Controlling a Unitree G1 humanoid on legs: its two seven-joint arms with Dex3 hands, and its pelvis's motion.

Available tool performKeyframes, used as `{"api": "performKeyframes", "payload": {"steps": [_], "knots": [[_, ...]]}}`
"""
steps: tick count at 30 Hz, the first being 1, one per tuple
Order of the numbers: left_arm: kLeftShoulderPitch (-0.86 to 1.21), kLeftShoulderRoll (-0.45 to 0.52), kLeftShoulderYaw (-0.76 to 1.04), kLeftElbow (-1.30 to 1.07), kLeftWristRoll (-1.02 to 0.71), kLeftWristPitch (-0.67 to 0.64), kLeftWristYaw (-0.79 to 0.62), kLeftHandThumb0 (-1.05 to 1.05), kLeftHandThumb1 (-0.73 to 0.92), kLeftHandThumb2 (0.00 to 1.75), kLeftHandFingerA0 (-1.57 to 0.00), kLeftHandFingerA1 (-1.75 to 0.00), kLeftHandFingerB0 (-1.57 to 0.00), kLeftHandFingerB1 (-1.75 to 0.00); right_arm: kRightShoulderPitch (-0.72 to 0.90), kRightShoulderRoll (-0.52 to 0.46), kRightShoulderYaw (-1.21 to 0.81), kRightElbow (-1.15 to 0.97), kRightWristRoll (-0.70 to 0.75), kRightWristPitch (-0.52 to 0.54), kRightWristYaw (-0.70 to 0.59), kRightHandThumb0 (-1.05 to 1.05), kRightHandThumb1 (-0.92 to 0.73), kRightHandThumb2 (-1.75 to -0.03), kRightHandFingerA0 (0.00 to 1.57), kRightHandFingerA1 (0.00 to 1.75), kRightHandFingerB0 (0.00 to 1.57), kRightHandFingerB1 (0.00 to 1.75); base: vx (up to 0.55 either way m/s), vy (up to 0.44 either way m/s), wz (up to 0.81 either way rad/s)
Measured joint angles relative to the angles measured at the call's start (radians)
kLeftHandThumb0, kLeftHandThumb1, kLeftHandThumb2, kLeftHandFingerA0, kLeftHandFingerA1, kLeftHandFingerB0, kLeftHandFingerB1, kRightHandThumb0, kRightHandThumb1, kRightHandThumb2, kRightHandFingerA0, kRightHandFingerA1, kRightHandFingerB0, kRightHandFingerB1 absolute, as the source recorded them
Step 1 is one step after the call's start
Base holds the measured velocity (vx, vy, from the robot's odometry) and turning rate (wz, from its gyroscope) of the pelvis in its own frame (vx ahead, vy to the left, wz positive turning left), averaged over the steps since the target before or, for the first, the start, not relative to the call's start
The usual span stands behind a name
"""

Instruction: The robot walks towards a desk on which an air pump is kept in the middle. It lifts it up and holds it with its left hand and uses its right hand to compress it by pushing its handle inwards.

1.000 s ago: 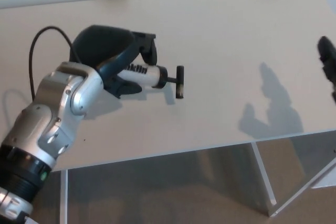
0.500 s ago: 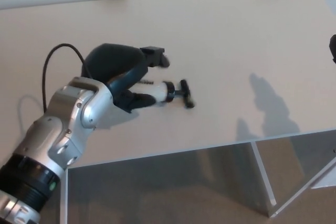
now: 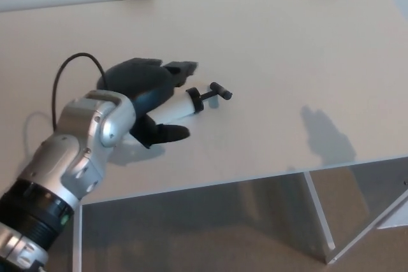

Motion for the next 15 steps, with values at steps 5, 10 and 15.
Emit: {"api": "performKeyframes", "payload": {"steps": [5, 10, 15], "knots": [[0.003, 0.067, 0.039, -0.063, -0.004, 0.027, -0.045, -1.04, 0.66, 1.05, 0.0, 0.0, 0.0, -0.02, 0.09, -0.025, -0.022, -0.09, 0.007, -0.013, 0.029, -0.97, -0.77, -1.19, 0.0, 0.11, 0.0, 0.05, 0.0, 0.0, 0.0], [0.048, 0.136, 0.114, -0.211, -0.033, 0.024, -0.064, -0.97, 0.79, 0.66, 0.0, 0.0, 0.0, 0.0, 0.175, -0.046, -0.046, -0.159, 0.004, -0.032, 0.053, -0.96, -0.77, -1.17, 0.09, 0.14, 0.08, 0.13, 0.0, 0.0, 0.0], [0.146, 0.185, 0.219, -0.372, -0.075, -0.002, -0.066, -0.9, 0.72, 0.64, 0.0, 0.0, 0.0, 0.0, 0.245, -0.052, -0.087, -0.182, 0.011, -0.044, 0.075, -0.95, -0.73, -1.15, 0.11, 0.13, 0.11, 0.18, 0.0, 0.0, 0.0]]}}
